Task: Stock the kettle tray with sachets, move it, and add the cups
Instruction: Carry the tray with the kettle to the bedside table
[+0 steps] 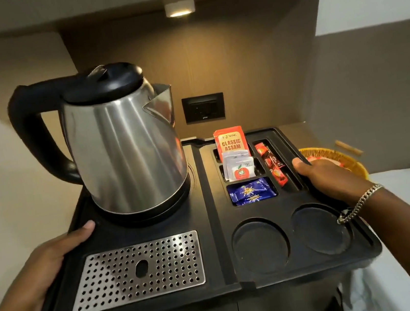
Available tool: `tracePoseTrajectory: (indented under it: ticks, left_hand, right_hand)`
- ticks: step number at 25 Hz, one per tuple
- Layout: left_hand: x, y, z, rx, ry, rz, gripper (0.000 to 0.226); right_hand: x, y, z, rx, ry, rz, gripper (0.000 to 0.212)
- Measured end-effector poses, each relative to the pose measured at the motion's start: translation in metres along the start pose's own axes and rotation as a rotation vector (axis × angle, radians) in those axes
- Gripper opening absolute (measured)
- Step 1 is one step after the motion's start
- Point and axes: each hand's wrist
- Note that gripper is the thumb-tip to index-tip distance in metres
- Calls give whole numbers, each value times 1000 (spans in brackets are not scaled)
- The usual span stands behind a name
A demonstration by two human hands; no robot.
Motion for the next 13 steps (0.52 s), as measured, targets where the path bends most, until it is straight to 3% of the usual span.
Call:
tracePoseTrajectory:
  ticks: [7,10,13]
  left_hand:
    - [-75,-6,56,-13,-58,33,70]
    - [-122,5,77,-11,-112,122,64]
    - [-165,15,99,-10,-98,118,53]
  right_hand:
    - [-111,-9,-27,61,-25,-28,61]
    - [-171,-10,-44,121,-45,-74,52]
    - [-240,-6,-63,109,56,-108,54]
Point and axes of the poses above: each hand's wrist, its own x-axis towards the middle knuckle, its own y-axis out of the palm, z = x × y, and after that the axes turned 10 degrees about -y, right-handed
